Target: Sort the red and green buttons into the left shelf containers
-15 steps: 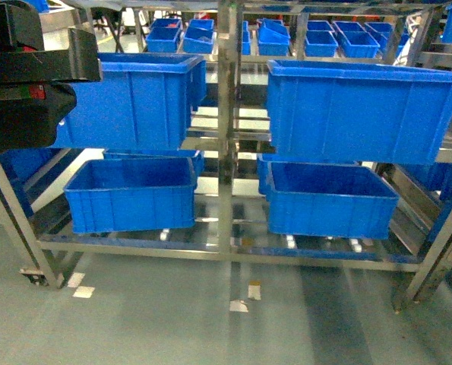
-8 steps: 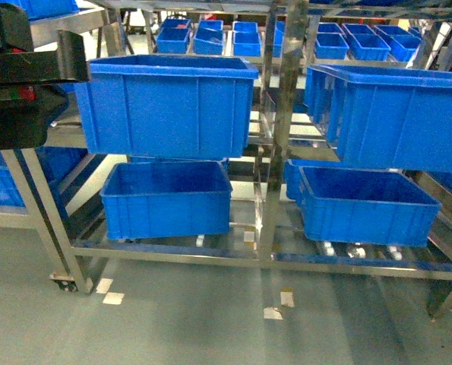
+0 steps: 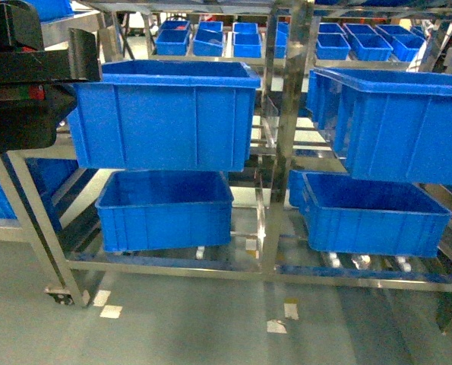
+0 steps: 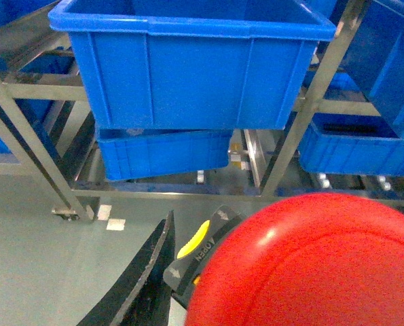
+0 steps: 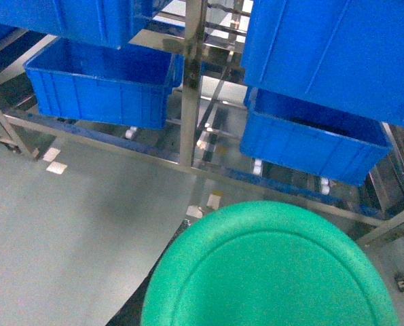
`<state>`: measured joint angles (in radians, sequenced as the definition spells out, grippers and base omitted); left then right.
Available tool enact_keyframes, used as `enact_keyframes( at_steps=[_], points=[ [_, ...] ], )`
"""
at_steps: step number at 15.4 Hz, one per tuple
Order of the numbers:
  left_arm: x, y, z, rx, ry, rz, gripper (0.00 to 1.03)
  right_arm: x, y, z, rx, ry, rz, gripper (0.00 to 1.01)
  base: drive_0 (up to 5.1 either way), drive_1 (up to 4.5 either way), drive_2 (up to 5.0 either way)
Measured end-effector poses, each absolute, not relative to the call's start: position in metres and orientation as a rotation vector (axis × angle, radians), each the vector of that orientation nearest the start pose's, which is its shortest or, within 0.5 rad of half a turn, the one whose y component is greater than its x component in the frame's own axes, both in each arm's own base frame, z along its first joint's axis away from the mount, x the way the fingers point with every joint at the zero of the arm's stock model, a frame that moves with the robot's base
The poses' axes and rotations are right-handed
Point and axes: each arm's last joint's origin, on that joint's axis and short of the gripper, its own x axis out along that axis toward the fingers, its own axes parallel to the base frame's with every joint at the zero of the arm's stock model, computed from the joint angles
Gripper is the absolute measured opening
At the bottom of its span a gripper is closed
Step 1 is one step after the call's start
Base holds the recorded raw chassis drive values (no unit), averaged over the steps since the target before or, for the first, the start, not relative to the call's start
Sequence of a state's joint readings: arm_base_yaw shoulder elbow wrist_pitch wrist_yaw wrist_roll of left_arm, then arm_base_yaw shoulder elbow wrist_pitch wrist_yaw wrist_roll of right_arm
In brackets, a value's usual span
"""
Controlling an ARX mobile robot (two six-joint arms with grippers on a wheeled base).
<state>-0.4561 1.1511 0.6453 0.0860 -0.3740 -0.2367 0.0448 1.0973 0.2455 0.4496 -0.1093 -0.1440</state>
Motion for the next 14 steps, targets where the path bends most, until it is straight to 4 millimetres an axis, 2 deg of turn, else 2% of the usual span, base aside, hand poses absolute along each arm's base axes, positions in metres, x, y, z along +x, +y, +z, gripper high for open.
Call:
enact_keyframes(
  at_steps=[14],
  points=[
    [0.2233, -0.0966, 0.2383, -0.061, 0.396, -0.026, 0.43, 0.1948, 0.0121, 0.1561, -0.128, 0.387, 0.185, 0.27, -4.8, 3.4, 1.6]
  ],
)
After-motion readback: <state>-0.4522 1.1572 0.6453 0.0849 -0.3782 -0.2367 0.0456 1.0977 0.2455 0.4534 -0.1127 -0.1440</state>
